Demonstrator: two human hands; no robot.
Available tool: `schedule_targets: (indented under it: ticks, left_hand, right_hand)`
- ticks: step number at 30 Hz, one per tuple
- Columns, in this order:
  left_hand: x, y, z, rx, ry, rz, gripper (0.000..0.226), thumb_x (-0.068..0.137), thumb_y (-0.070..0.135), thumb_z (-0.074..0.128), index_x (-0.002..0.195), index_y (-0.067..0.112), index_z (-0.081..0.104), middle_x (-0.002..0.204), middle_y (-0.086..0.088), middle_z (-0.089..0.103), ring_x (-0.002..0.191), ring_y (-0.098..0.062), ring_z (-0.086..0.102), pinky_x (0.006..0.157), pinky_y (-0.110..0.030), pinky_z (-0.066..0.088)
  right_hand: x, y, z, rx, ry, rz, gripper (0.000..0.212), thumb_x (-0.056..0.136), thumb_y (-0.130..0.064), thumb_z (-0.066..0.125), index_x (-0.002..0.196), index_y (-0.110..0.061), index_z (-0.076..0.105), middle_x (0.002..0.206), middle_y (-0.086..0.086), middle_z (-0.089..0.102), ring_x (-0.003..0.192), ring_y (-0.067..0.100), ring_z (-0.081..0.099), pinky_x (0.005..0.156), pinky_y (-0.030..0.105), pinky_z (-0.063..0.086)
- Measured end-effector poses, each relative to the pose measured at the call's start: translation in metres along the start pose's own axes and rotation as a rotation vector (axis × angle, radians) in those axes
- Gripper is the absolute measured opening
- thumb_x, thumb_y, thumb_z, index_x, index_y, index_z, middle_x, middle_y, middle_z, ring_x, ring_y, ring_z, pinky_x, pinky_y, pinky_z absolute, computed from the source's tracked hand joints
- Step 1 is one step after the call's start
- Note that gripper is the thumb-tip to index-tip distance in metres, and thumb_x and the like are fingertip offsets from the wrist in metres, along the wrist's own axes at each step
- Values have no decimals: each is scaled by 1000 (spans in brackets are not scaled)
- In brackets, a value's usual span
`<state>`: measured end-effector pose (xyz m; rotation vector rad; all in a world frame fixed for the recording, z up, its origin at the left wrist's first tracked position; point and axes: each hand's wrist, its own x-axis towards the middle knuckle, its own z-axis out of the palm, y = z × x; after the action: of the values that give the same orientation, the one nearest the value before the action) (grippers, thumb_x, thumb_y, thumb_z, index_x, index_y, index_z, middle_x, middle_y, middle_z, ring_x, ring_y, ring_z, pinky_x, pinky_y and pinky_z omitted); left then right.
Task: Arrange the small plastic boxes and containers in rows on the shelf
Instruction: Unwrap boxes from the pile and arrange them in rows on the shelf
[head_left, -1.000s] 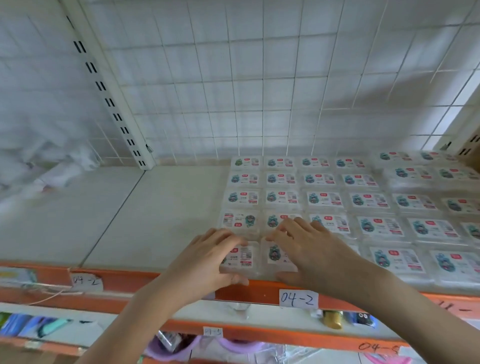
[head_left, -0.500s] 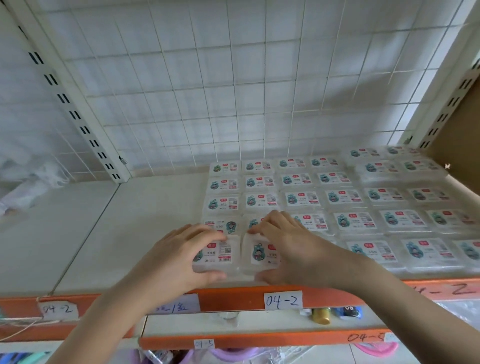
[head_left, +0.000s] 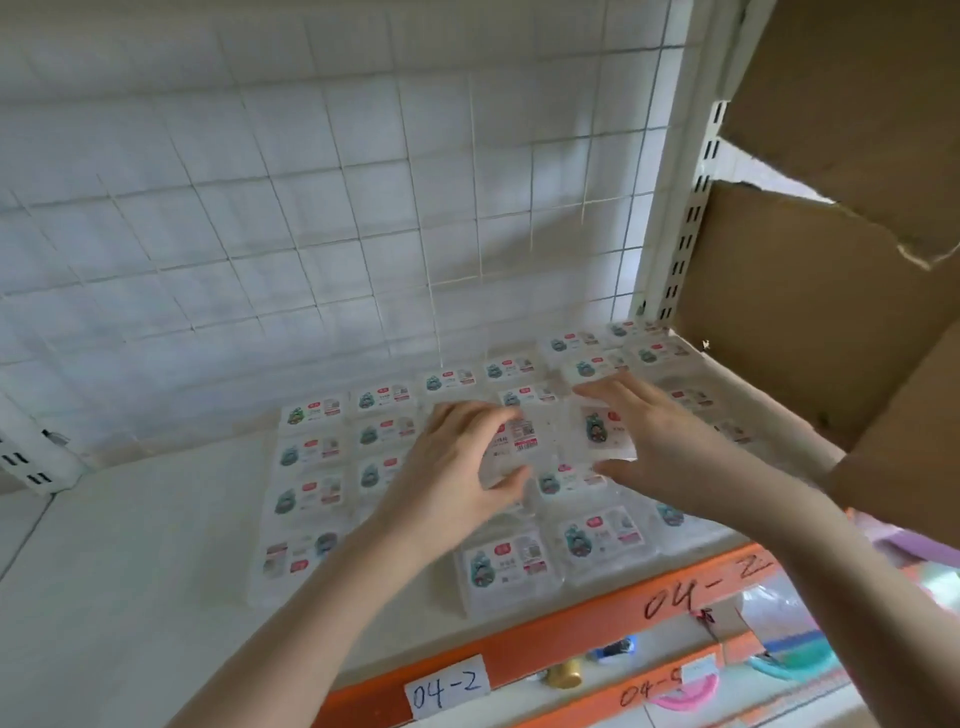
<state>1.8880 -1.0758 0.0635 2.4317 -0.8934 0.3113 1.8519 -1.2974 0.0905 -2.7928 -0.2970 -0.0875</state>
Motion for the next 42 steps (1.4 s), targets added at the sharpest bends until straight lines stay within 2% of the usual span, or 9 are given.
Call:
schedule_targets:
  ticks: [5,12,17,19,22,28,32,38,42]
  left_hand:
    - [41,29,47,58,28,42,53,84,41,62,129,13,52,123,-2,56,119,-21,45,104,-35,38]
    - [84,51,98,140,7,7,55,85,45,57,129,13,50,123,-5,53,120,-23,41,103,-36,36]
    - [92,53,107,24,-28,-45,56,85,42,60,130,12,46,127,-5,46,124,-20,35,105,-31,34]
    - [90,52,105,53,-17,-40,55,85,42,60,130,13,47,128,-4,46,124,-20,37,104,-31,34]
    - [86,50,103,123,-5,-3,47,89,38,58,128,12,51,127,-5,49,124,-24,40,105,-37,34]
    - [87,47,103,57,-58,49,34,92,13,53,125,7,53,125,-6,50,124,-23,40,105,-34,38]
    - [90,48,105,61,-42,55,31,92,12,53,123,7,54,123,-7,51,121,-23,41,103,-33,40]
    - [89,48,105,66,-21,55,34,93,16,52,127,9,51,125,-6,50,122,-21,41,103,-31,39]
    - [82,46,99,71,27,50,35,93,17,53,127,10,51,126,-6,52,122,-22,44,103,-34,40]
  right_hand:
    - [-11,56,-6,-89,52,160,71,84,-20,68,142,-31,30,151,-11,25,141,12,17,114,36,26]
    - [5,99,-9,-108,83,192,70,82,3,55,140,-32,36,148,-14,32,136,6,20,106,23,23]
    - [18,112,-4,-95,69,175,52,86,-4,57,129,-34,50,135,-16,47,115,2,47,92,18,41]
    - [18,118,0,-68,73,250,48,87,-11,57,127,-36,50,133,-16,47,107,2,47,83,20,45]
    - [14,122,3,4,63,368,43,88,-30,58,129,-33,46,137,-9,38,116,11,39,90,32,44]
    - [11,121,5,246,109,387,49,85,-38,65,129,-28,46,138,-8,32,113,9,41,88,27,44]
    - [16,125,4,335,98,379,55,86,-37,65,135,-25,43,143,-9,27,102,2,42,68,12,39]
    - [17,128,7,338,101,401,48,90,-41,57,133,-26,45,143,-9,28,114,7,38,89,28,44]
    - [20,113,3,139,168,433,39,95,-33,49,132,-25,46,140,-4,36,125,14,34,102,38,38]
